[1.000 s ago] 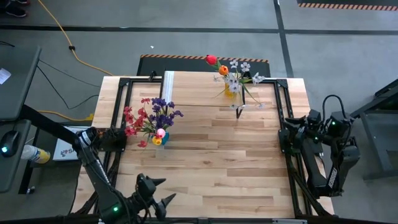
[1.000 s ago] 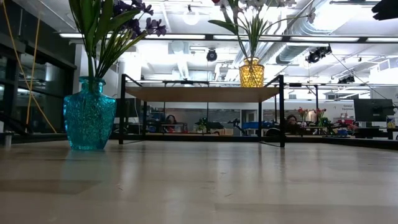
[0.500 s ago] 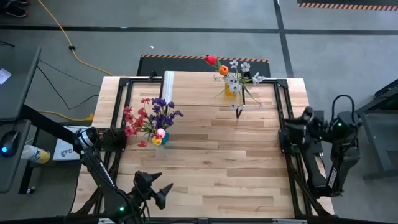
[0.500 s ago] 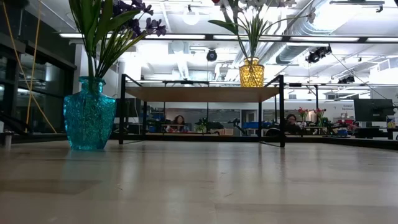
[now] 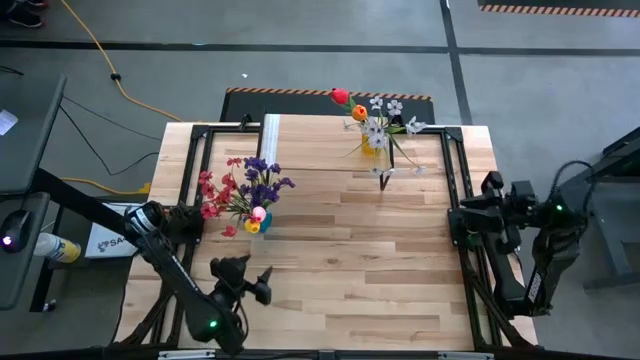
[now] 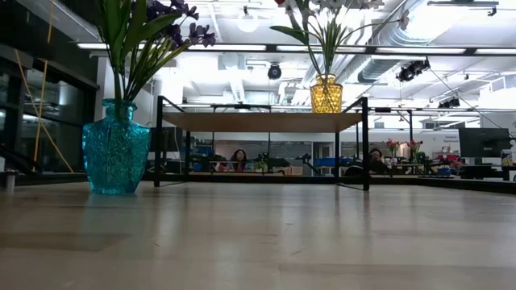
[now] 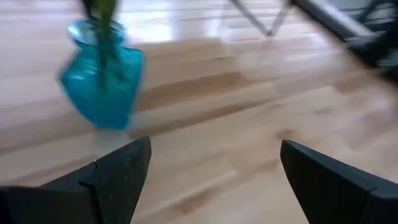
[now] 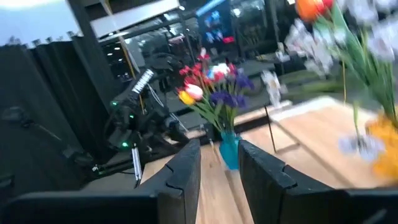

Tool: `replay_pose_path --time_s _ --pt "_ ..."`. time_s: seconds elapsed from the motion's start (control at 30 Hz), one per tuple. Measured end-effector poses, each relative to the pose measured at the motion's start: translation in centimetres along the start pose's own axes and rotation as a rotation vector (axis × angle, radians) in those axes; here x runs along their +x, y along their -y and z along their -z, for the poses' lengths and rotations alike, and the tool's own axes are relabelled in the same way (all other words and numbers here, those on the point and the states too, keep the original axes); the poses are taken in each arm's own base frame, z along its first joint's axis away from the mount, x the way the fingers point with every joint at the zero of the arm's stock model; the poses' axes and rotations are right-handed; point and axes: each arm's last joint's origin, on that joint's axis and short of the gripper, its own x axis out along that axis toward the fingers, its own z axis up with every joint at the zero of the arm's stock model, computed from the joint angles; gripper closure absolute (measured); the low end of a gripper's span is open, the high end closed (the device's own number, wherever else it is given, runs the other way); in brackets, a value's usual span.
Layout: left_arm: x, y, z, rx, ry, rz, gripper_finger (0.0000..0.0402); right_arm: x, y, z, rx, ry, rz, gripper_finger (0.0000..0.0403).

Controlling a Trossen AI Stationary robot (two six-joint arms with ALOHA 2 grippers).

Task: Pick and place flowers into a vace then onto a shelf
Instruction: Put the blue vase on the shelf

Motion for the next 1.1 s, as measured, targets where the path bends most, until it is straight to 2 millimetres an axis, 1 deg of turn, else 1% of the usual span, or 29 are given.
replay_pose_path --time_s 0.17,0.3,0.4,0.47,0.57,0.7,0.93,1.1 --pt "1.0 0.0 -0.7 0.04 -0.063 -0.132 0.0011 -0.1 -1.1 -1.7 -0.134 0.037 -0.054 0.0304" --pt "1.1 0.0 -1.1 0.076 -0.088 -0.152 0.0011 -0.2 -2.0 -2.7 -0.233 0.06 -0.085 0.0304" --pt "1.5 0.2 -1.4 0.165 -0.071 -0.138 0.0011 -0.3 -2.6 -3.3 -0.289 0.085 -0.09 0.0304" --pt "1.9 0.4 -1.8 0.296 -0.061 -0.132 0.0011 -0.3 -2.8 -3.6 -0.317 0.093 -0.095 0.0304" --pt "2.7 0.7 -2.2 0.497 -0.072 -0.15 0.0011 -0.2 -2.6 -4.1 -0.323 0.097 -0.095 0.0304" --pt "3.8 0.9 -2.6 0.6 -0.15 -0.213 0.0011 0.0 -2.1 -4.5 -0.306 0.086 -0.1 0.0304" --pt "4.9 1.2 -3.4 0.69 -0.103 -0.213 0.0011 0.2 -1.4 -5.0 -0.294 0.078 -0.1 0.0304" --pt "5.6 0.4 -3.7 0.701 -0.087 -0.238 0.0011 0.2 -1.3 -5.1 -0.3 0.079 -0.099 0.0304"
